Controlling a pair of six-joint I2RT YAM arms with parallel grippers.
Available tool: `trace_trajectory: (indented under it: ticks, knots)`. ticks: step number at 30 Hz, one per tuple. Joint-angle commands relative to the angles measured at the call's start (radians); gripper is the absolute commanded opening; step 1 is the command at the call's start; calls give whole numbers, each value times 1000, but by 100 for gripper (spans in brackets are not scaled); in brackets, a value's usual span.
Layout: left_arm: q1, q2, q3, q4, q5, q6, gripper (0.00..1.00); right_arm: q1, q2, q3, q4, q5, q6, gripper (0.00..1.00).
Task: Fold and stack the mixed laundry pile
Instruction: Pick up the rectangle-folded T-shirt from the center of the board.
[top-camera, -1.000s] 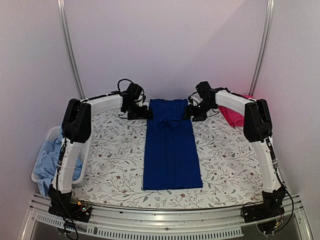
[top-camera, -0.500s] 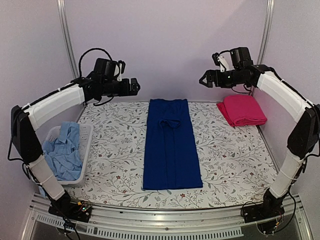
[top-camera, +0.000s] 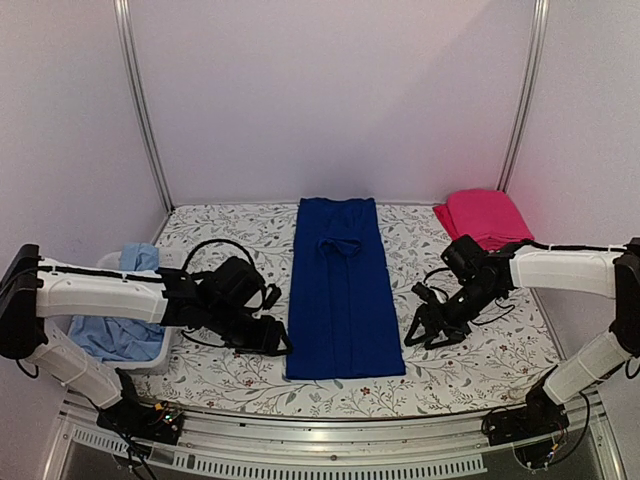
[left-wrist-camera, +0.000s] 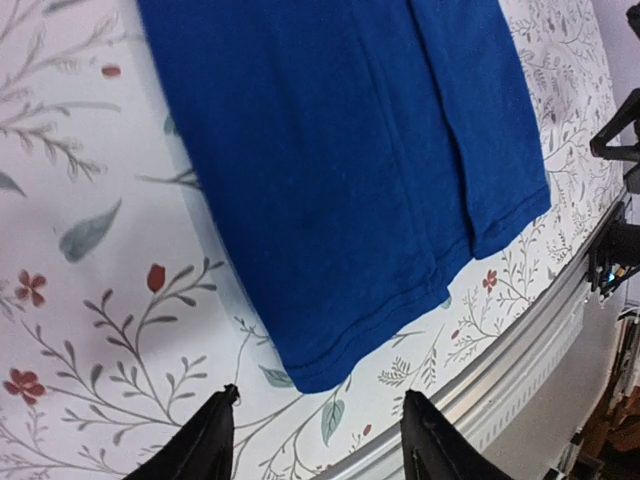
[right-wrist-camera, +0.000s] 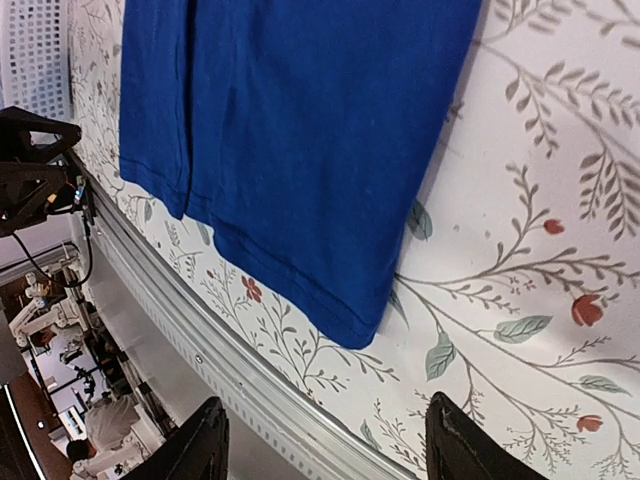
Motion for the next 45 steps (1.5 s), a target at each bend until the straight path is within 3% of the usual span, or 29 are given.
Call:
trace_trajectory:
  ticks: [1, 9, 16, 27, 32, 34, 36, 41, 45]
  knots:
    - [-60, -8, -80, 97, 37, -150, 53, 40, -10, -93, 112, -42, 98, 63]
    - [-68, 33, -155, 203, 40, -213, 42, 87, 57, -148, 216, -46, 130, 47]
    - [-71, 91, -163, 269, 46, -225, 35, 113, 127, -152, 274, -34, 138, 45]
    - [-98, 157, -138, 299, 61, -227, 23, 146, 182, -148, 308, -41, 140, 32]
    - [-111, 170, -126, 286, 58, -225, 8, 167, 210, -133, 299, -46, 132, 19]
    - [-130, 167, -106, 262, 52, -209, 0, 184, 204, -131, 286, -47, 130, 9]
    - [-161, 165, -73, 219, 39, -178, 0, 215, 176, -132, 265, -50, 127, 1]
    - [-258, 128, -16, 160, 9, -140, 0, 273, 67, -138, 189, -45, 127, 0]
    - [-222, 86, -8, 136, -32, -109, 0, 270, -9, -72, 114, 39, 122, 0]
